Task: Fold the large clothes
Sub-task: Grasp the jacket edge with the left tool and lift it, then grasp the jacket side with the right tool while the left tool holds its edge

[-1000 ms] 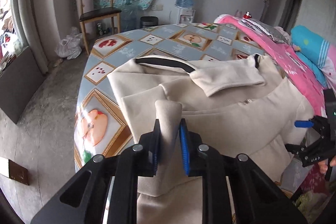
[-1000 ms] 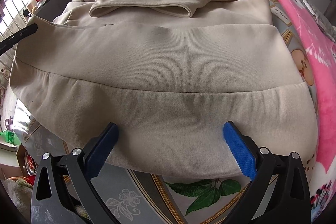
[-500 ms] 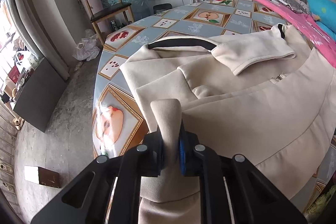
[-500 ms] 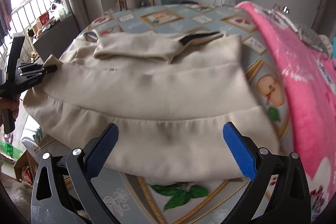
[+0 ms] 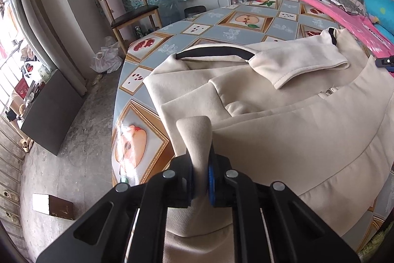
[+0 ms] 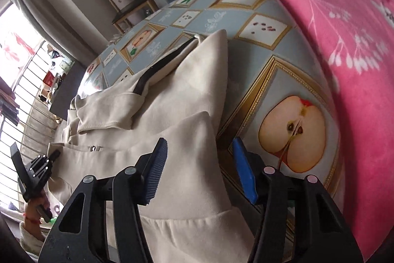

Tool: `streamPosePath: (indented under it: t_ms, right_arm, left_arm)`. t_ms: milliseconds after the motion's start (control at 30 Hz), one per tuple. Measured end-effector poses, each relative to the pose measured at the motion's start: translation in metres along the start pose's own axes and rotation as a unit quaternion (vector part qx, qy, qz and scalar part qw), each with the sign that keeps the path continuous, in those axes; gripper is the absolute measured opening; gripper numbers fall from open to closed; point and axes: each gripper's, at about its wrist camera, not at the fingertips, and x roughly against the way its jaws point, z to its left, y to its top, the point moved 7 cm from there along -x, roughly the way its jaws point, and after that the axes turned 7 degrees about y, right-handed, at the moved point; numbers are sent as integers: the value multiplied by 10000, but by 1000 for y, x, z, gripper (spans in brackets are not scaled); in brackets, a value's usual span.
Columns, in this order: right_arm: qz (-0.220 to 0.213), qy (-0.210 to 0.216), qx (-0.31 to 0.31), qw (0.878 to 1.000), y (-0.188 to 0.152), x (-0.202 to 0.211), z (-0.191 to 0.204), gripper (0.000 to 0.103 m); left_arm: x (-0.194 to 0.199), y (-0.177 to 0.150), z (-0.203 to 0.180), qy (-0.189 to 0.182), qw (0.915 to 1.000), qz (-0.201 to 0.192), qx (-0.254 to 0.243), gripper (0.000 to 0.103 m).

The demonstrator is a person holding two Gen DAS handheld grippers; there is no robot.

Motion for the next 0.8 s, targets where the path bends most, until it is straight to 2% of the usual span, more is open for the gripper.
streamPosePath:
  t_ms: [33,100,133,200,233,367,467,567,667,800]
  right_arm:
    - [72,77,-69,9999,-1,-3,-2,35]
    - [52,199,-72,9998,-4,-1,2,26]
    - [-35,115,79,9999,-5,4,7,21]
    - [-282,-177,465,9984,-9,18,19,19]
    - [-395,-194,650,9969,-12,24,27,16]
    - [-598,-374,1090,9915,-21,34,46,13]
    - [-631,-719,1302,9869,-27,30,49,7]
    - [-916,-854,1429,9818,-29,42,58,5]
    - [-1298,-1008,1603,9733,-32,71,70,5]
    - [-1703,-1068,1739,9640,-40,101,90,5]
  left_arm:
    - [-1,0,0,6,10000,9,4,9]
    - [-3,0,0,22,10000,22,8,9]
    - [-3,0,0,34,10000,26,-2,9]
    - [-3,0,-1,65,10000,22,-37,9]
    - [-3,0,-1,77,10000,21,-52,9]
    - [-4,0,-2,112,9999,18,-76,9]
    - [-4,-1,-3,162,9998,-18,-66,9]
    - [3,0,-3,299,9993,-206,-72,6]
    - [29,3,-2,454,9975,-539,-67,6]
    - [78,11,10,482,9930,-1027,319,6]
